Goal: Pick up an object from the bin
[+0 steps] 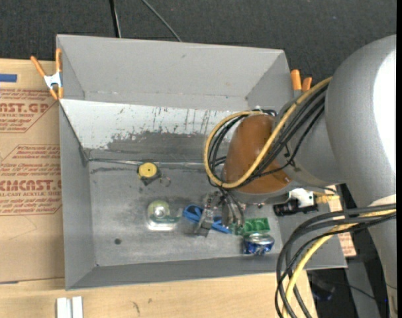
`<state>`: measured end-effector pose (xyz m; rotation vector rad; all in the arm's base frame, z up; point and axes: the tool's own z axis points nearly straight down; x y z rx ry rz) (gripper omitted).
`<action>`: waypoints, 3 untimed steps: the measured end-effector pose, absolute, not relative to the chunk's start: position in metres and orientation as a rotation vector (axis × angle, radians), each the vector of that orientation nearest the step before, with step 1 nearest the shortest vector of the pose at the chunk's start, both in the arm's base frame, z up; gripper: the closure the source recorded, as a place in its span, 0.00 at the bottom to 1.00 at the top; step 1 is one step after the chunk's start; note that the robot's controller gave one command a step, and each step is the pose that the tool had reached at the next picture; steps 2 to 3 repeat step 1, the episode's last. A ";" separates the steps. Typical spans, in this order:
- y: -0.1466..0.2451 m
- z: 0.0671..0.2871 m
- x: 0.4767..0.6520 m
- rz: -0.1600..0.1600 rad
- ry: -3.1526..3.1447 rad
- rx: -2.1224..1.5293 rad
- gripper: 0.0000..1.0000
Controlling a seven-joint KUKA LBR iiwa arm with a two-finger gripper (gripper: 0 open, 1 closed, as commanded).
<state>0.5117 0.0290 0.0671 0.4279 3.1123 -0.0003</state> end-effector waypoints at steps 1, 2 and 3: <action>0.030 0.170 0.514 0.003 3.104 0.424 1.00; 0.030 0.170 0.514 0.003 3.104 0.424 1.00; 0.030 0.170 0.514 0.003 3.104 0.424 1.00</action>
Offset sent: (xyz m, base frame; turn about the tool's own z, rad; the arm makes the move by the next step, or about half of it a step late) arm 0.0002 -0.0001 0.0988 0.0000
